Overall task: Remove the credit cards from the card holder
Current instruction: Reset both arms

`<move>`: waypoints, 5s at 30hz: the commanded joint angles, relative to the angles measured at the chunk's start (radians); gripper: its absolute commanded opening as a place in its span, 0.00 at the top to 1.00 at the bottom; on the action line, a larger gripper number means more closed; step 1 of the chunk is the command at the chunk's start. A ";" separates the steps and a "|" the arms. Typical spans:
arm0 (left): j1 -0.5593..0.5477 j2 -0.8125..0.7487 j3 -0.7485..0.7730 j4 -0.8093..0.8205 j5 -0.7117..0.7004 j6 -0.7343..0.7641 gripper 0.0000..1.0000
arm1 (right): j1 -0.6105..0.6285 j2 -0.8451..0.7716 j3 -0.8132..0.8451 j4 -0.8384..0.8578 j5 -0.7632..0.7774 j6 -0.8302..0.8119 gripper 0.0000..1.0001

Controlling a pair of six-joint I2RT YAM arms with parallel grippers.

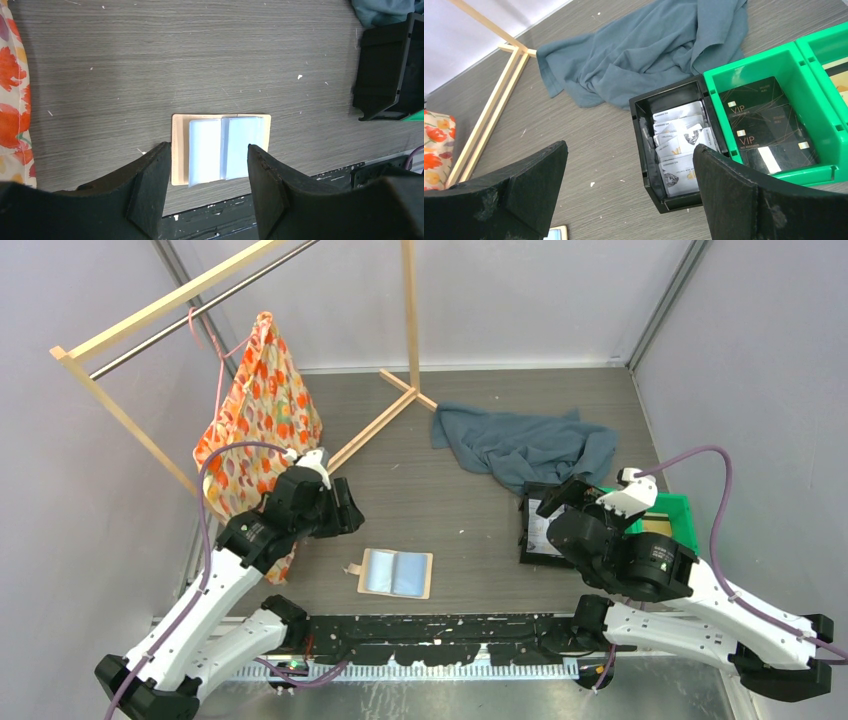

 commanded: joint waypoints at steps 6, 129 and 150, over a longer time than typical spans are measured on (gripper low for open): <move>0.005 -0.002 0.046 0.054 0.030 -0.005 0.41 | 0.004 -0.020 0.004 0.013 0.091 0.012 0.00; -0.205 0.137 0.095 -0.004 -0.290 0.047 0.11 | -0.438 0.283 -0.076 0.445 -0.653 -0.278 0.00; -0.206 0.121 0.100 -0.011 -0.302 0.034 0.11 | -0.438 0.277 -0.073 0.460 -0.613 -0.282 0.00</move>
